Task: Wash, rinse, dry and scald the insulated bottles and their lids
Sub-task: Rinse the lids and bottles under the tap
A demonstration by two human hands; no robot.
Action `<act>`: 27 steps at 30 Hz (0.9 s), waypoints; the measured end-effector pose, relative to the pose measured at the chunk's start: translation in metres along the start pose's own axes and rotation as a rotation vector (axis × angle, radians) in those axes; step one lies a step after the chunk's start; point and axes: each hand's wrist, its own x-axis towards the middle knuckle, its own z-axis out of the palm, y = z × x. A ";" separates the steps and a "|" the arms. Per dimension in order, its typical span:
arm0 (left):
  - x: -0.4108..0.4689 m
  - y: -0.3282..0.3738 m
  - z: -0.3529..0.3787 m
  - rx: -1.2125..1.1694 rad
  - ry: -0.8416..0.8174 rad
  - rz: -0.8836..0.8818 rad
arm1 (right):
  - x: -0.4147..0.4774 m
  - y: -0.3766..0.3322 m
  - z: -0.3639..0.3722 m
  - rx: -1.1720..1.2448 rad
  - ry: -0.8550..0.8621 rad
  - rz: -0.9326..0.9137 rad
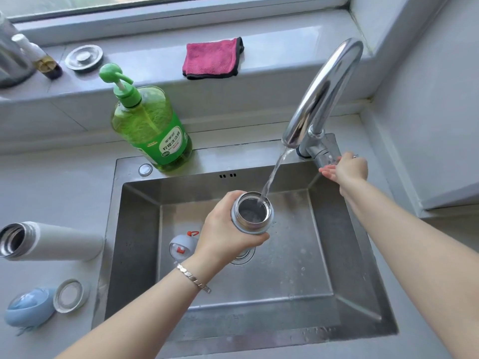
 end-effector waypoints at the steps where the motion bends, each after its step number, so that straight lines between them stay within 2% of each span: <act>1: -0.001 -0.001 0.000 -0.002 0.002 -0.001 | 0.000 0.001 0.000 0.011 0.001 0.001; 4: -0.002 -0.001 -0.001 -0.007 0.007 -0.012 | -0.005 0.000 0.001 -0.001 0.014 -0.023; 6: -0.001 0.000 -0.001 -0.016 0.009 -0.031 | -0.020 0.000 -0.004 -0.106 -0.068 -0.014; 8: 0.000 0.000 -0.001 -0.033 0.005 -0.065 | -0.050 0.009 -0.011 -0.287 -0.286 -0.028; 9: 0.001 0.000 0.000 -0.048 -0.003 -0.085 | -0.067 0.020 -0.016 -0.419 -0.448 -0.102; 10: 0.001 0.001 0.000 -0.072 -0.015 -0.098 | -0.085 0.038 -0.017 -0.540 -0.629 -0.232; 11: 0.000 0.002 0.001 -0.101 -0.031 -0.109 | -0.108 0.055 -0.017 -0.585 -0.798 -0.371; 12: -0.001 0.004 0.002 -0.128 -0.048 -0.117 | -0.128 0.071 -0.015 -0.558 -0.897 -0.480; 14: -0.005 0.002 0.002 -0.170 -0.059 -0.128 | -0.149 0.092 -0.009 -0.419 -0.922 -0.523; 17: -0.013 -0.007 -0.007 -0.263 -0.116 -0.173 | -0.154 0.094 -0.008 -0.389 -0.783 -0.473; 19: -0.018 -0.015 -0.019 -0.289 -0.129 -0.250 | -0.150 0.094 -0.009 -0.441 -0.747 -0.366; 23: -0.037 -0.036 -0.043 -0.201 -0.027 -0.359 | -0.151 0.104 -0.008 -0.498 -0.852 0.074; 27: -0.059 -0.060 -0.057 -0.182 0.013 -0.439 | -0.155 0.113 -0.005 -0.257 -0.848 0.552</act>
